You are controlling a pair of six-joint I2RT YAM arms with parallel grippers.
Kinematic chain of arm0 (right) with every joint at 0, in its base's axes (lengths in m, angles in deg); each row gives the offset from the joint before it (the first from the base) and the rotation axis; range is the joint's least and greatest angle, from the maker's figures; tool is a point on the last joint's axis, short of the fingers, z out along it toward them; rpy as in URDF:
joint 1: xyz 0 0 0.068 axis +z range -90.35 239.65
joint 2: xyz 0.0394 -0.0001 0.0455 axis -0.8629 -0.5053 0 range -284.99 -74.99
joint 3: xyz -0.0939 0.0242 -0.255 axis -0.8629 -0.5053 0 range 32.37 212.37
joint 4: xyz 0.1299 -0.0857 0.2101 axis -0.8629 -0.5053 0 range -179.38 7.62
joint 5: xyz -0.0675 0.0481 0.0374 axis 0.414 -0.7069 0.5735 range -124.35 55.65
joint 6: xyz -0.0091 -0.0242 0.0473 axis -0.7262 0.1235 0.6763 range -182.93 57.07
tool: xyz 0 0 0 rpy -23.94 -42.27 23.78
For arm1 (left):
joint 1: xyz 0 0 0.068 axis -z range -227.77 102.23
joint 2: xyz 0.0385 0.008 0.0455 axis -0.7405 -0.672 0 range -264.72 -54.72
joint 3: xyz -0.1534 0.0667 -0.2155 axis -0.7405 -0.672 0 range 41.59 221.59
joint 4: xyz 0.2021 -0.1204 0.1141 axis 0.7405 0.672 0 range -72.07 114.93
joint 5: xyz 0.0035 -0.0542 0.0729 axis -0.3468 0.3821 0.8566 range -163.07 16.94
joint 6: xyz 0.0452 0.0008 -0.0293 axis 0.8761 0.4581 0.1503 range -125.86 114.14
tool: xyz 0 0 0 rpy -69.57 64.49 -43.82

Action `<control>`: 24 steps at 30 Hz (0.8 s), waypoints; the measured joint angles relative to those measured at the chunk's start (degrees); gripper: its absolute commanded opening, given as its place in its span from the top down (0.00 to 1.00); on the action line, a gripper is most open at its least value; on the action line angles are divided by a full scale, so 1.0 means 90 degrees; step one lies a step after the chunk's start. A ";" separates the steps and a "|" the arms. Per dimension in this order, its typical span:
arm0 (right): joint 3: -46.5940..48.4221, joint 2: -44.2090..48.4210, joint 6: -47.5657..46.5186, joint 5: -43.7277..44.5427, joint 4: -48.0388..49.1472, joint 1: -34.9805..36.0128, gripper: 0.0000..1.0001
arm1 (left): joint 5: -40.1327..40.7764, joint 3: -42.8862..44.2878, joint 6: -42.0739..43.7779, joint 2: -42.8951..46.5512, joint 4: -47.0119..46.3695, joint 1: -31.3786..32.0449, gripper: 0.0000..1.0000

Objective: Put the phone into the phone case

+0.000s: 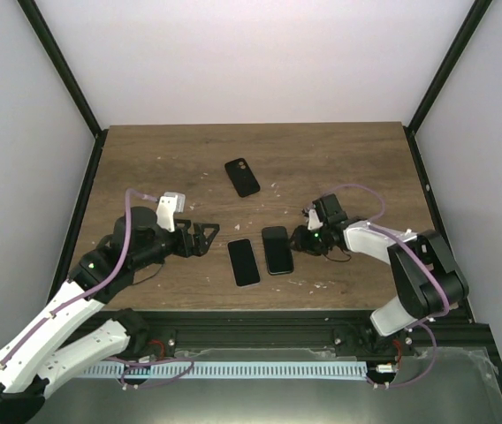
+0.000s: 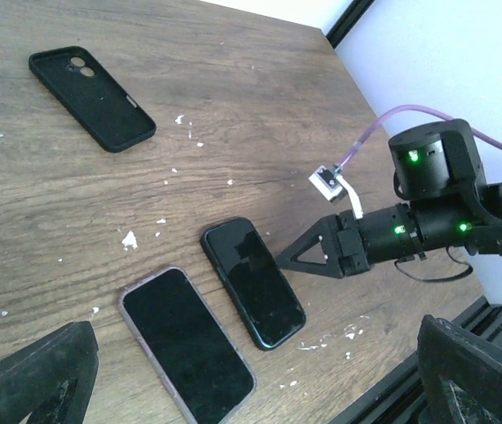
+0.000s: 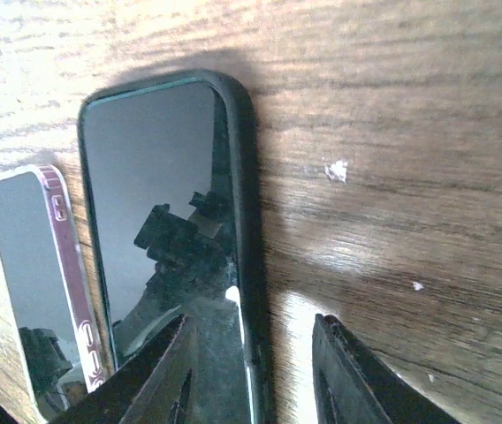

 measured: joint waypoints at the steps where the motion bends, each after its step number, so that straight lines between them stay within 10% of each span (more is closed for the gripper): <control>1: 0.0032 0.0039 0.0005 0.0039 -0.0053 0.0000 0.70 | 0.0000 0.0000 0.0000 0.0000 -0.0005 0.0000 0.00; 7: 0.0206 0.0335 0.0085 -0.0078 0.0034 0.0039 0.98 | -0.0002 -0.0170 -0.0027 0.0010 -0.0102 0.0000 0.00; 24: 0.0274 -0.0342 0.0299 -0.0576 0.0974 0.0243 0.99 | 0.0117 -0.0406 -0.0206 -0.0002 -0.0146 0.0000 0.00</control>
